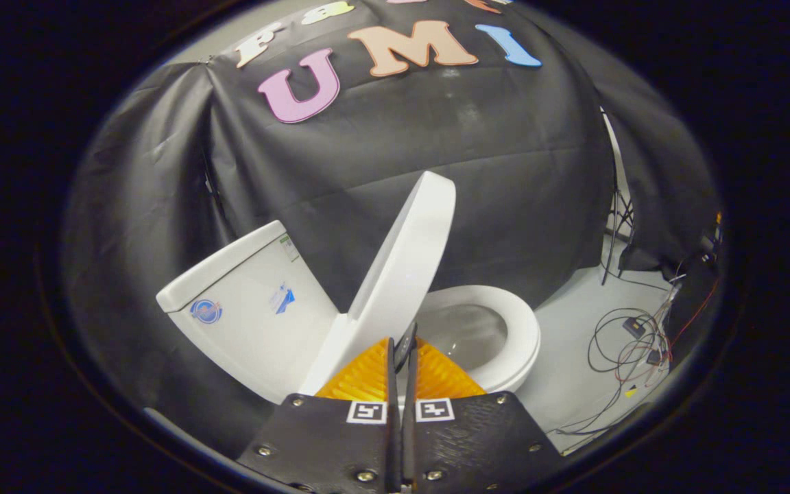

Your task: Open the toilet lid.

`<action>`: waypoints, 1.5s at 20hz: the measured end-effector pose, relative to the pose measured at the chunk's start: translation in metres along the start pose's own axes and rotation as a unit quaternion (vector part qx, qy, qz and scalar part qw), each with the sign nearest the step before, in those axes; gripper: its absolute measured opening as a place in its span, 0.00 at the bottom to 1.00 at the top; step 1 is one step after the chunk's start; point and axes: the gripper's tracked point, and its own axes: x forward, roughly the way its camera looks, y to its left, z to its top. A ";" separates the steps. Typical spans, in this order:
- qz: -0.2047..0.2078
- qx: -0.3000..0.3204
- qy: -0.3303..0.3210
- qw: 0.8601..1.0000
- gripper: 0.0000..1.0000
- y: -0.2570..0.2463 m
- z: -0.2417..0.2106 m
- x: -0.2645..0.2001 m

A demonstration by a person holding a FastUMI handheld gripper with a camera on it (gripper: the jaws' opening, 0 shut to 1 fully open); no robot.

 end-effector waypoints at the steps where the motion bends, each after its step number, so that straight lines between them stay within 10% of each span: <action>1: 0.000 -0.003 -0.001 1.000 0.01 0.002 0.001 -0.001; 30: 0.037 0.036 -0.038 0.998 0.01 0.090 0.032 -0.004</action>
